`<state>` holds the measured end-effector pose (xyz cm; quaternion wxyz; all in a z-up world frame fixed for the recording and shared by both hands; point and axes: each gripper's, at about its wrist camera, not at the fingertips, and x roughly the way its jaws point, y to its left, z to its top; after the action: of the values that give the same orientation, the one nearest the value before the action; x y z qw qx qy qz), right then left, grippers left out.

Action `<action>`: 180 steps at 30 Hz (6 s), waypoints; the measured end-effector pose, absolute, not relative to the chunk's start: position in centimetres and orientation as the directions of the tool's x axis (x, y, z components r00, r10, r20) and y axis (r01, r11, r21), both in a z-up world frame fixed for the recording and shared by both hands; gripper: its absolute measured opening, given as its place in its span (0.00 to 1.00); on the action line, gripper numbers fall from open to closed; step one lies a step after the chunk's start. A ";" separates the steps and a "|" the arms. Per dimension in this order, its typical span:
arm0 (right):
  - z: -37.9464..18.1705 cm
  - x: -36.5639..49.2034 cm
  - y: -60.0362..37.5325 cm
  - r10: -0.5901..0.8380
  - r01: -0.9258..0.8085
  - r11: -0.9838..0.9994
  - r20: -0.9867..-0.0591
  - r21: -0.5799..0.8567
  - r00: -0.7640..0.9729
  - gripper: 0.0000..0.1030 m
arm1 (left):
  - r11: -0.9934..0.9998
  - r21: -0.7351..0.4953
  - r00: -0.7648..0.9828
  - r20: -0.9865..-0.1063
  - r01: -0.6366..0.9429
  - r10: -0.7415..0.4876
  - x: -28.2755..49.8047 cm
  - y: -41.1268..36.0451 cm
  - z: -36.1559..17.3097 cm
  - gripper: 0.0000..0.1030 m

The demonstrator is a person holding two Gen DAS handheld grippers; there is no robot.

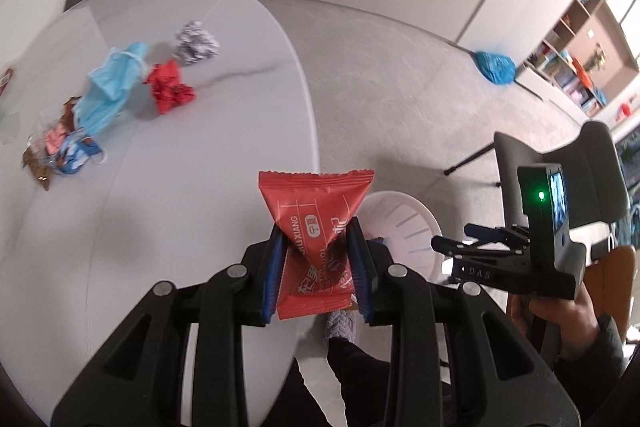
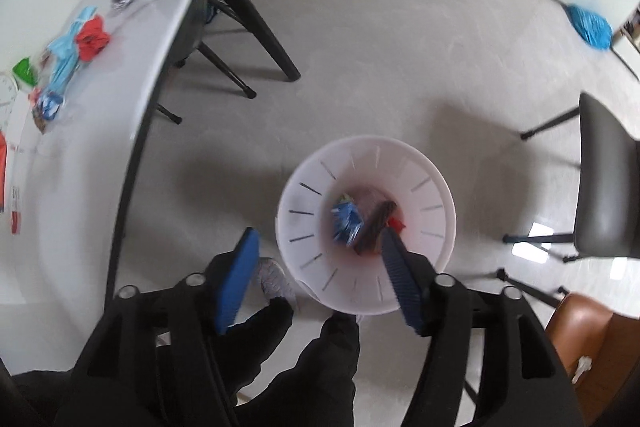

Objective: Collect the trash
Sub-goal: 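Drop the blue wrapper into the bin with the right tool while the left tool carries the red wrapper, then release the red snack wrapper into the white bin with the left tool, then move both tools back over the remaining trash on the table, then grasp the red tissue with the right tool while the left tool grasps the clear snack bag, then carry both items to the white bin and release them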

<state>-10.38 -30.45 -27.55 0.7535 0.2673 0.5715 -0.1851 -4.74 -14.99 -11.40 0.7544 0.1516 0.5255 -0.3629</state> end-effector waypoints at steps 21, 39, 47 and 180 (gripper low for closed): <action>-21.4 -17.3 -37.5 -0.117 0.643 0.756 -0.941 0.124 0.318 0.95 | 0.515 -0.195 0.023 -0.922 0.835 -0.386 -11.7 -26.2 -14.1 0.31; -21.4 -18.6 -39.3 -0.098 0.637 0.755 -0.934 0.156 0.344 0.95 | 0.476 -0.131 0.081 -0.913 0.870 -0.399 -14.5 -28.4 -12.7 0.88; -20.4 -17.5 -38.8 -0.092 0.609 0.776 -0.924 0.167 0.370 0.95 | 0.525 -0.109 0.131 -0.907 0.844 -0.400 -13.2 -27.1 -11.7 0.88; -25.1 -17.7 -34.8 -0.038 0.613 0.761 -0.928 0.214 0.370 0.95 | 0.572 -0.204 0.051 -0.916 0.795 -0.398 -9.4 -23.9 -10.6 0.56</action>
<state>-17.75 -34.79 -25.12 0.7803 0.2762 0.5209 -0.2084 -9.41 -23.89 -10.57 0.7015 0.1832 0.5419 -0.4251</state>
